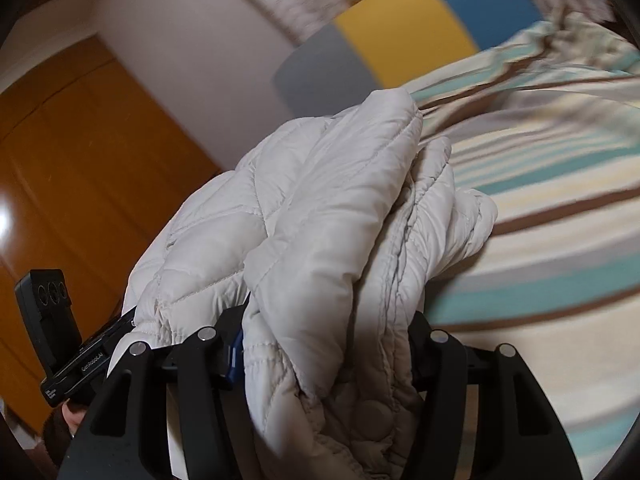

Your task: Fold large clothes

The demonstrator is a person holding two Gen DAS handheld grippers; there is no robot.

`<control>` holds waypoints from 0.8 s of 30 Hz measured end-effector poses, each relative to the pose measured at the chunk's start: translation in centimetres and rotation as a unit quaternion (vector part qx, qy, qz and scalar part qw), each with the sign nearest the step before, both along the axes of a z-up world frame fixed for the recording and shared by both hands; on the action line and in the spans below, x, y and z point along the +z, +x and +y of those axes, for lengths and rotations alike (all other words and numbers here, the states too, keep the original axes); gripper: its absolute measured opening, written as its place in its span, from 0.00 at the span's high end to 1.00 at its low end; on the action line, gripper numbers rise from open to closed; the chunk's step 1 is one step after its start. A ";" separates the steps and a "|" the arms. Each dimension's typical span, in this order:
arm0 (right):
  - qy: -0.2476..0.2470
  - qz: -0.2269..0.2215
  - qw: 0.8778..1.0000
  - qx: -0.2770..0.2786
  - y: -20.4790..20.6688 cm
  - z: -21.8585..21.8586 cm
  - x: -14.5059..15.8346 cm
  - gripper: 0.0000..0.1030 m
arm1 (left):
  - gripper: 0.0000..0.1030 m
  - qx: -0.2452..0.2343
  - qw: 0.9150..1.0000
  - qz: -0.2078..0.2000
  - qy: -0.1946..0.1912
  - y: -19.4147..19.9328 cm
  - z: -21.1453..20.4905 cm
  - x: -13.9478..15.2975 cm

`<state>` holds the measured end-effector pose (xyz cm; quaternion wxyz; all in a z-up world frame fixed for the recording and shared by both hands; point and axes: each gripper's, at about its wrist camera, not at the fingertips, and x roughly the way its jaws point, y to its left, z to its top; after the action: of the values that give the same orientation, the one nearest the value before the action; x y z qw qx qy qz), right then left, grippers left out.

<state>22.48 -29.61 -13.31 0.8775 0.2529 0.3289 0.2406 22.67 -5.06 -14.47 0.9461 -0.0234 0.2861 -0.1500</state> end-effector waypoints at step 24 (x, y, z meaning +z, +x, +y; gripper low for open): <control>-0.200 0.020 0.979 0.008 1.4 17.4 -3.5 0.24 | 0.22 0.209 0.976 0.049 0.032 -3.2 13.0 -8.9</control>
<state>23.89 -12.23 -16.81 0.9016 0.0739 0.3900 0.1720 19.44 7.93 -23.33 0.9415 -0.0592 0.3260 0.0614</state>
